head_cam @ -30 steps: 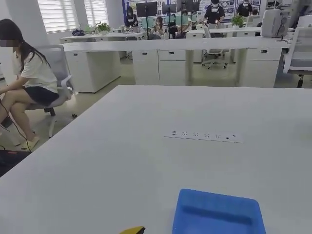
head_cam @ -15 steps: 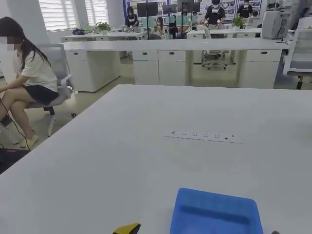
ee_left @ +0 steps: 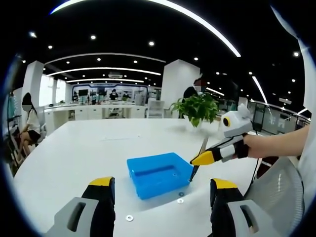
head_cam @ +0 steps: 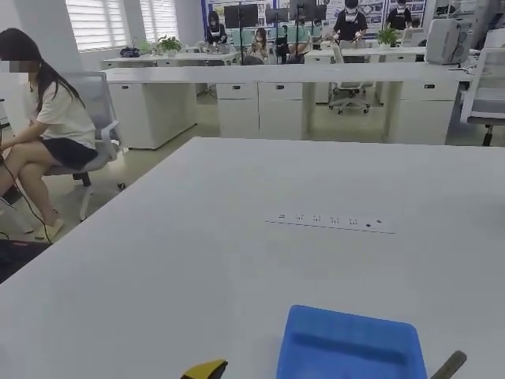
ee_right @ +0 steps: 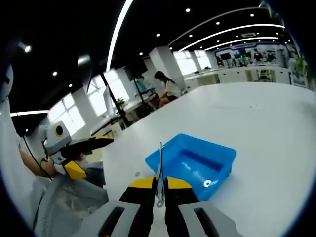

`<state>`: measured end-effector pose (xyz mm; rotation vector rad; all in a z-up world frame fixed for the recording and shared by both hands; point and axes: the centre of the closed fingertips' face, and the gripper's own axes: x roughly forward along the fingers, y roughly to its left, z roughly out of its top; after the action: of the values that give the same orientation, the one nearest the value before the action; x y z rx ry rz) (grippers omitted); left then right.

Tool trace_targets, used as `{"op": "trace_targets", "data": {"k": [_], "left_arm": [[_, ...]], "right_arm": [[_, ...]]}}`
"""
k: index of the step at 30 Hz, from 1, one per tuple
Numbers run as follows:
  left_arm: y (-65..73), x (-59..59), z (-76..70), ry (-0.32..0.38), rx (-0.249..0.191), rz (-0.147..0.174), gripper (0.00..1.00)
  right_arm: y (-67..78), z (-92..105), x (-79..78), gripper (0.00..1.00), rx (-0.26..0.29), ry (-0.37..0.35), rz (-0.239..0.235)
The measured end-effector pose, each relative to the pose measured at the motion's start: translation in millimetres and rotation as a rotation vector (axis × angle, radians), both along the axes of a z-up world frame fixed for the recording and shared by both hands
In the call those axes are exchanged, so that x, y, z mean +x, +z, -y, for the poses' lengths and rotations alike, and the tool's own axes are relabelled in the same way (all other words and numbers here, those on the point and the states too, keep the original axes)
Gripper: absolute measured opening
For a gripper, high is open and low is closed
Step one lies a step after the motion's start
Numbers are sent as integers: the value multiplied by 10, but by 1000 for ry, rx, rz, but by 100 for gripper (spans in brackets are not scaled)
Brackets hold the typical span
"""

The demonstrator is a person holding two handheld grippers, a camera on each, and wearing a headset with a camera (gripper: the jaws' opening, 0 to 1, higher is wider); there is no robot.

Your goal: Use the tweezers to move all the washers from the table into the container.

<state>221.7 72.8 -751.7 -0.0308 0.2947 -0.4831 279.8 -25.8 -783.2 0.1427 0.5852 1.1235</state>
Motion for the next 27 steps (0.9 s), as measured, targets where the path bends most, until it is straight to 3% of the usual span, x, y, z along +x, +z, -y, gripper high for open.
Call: {"op": "trace_targets", "data": {"k": [9,19,27], "left_arm": [[-10,-6,16,-6,4,-5,80],[-10,-6,11,-4,6,-4,80],[-28,-11,24,-14,12,-12,79]], "right_arm": [[77,33,211,3,9,-28,-6],[-10,42,426,3,2,-75,-93],[-147,-30,630,3,-46,-75,-106]]}}
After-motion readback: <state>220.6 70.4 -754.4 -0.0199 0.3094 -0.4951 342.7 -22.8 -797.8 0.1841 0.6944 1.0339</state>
